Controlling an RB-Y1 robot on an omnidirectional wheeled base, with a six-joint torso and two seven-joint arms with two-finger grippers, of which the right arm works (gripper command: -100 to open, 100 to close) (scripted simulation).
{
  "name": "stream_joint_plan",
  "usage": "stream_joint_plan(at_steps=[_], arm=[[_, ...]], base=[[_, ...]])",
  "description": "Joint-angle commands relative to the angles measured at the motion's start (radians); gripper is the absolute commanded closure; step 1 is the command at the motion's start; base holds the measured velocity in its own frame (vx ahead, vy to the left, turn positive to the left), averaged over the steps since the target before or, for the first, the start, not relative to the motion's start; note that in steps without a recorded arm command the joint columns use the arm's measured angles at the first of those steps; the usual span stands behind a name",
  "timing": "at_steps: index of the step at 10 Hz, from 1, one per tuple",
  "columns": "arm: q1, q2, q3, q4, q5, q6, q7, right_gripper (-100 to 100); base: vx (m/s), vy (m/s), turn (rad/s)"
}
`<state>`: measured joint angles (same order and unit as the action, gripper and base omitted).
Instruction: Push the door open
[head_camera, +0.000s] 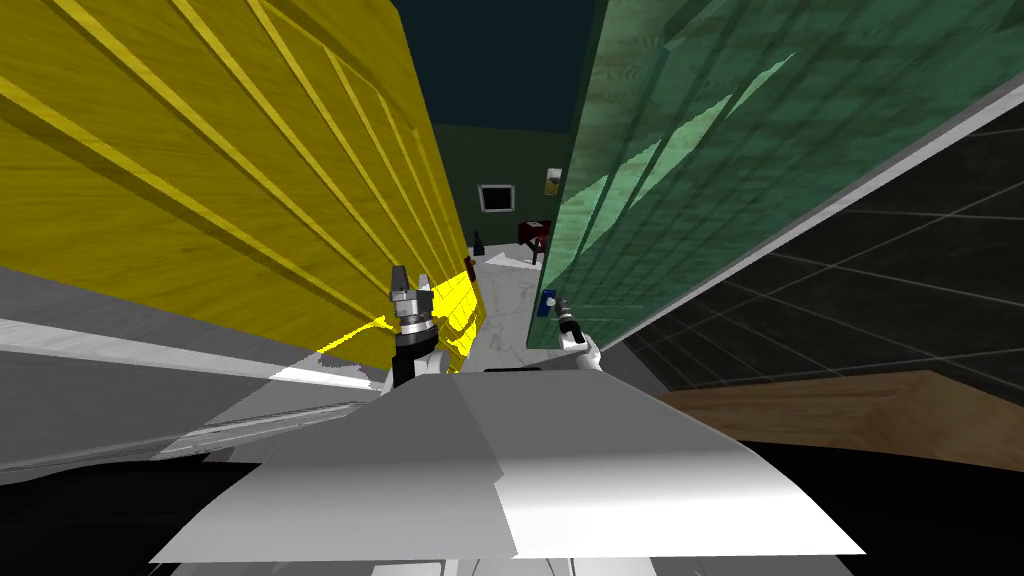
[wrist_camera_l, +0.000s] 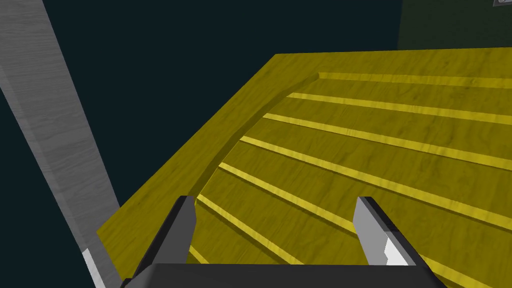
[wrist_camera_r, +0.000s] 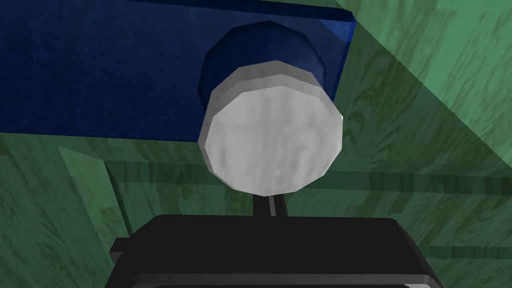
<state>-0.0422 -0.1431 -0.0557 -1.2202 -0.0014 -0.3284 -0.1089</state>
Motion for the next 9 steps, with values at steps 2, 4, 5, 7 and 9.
stream_joint_plan(at_steps=[2, 4, 5, 7, 9], arm=[[0.003, 0.003, 0.006, -0.006, 0.000, 0.007, -0.003, -100], [0.007, 0.007, 0.013, -0.012, -0.001, 0.015, -0.006, -100], [0.009, 0.009, 0.017, -0.015, -0.001, 0.019, -0.008, -100], [0.014, 0.014, 0.025, -0.023, -0.002, 0.028, -0.012, -100], [0.013, 0.014, 0.025, -0.022, -0.002, 0.028, -0.012, -100]], base=[[-0.114, 0.024, -0.011], [-0.222, 0.052, -0.012], [-0.203, 0.078, -0.018], [-0.222, 0.068, -0.014], [-0.141, 0.043, -0.011]])
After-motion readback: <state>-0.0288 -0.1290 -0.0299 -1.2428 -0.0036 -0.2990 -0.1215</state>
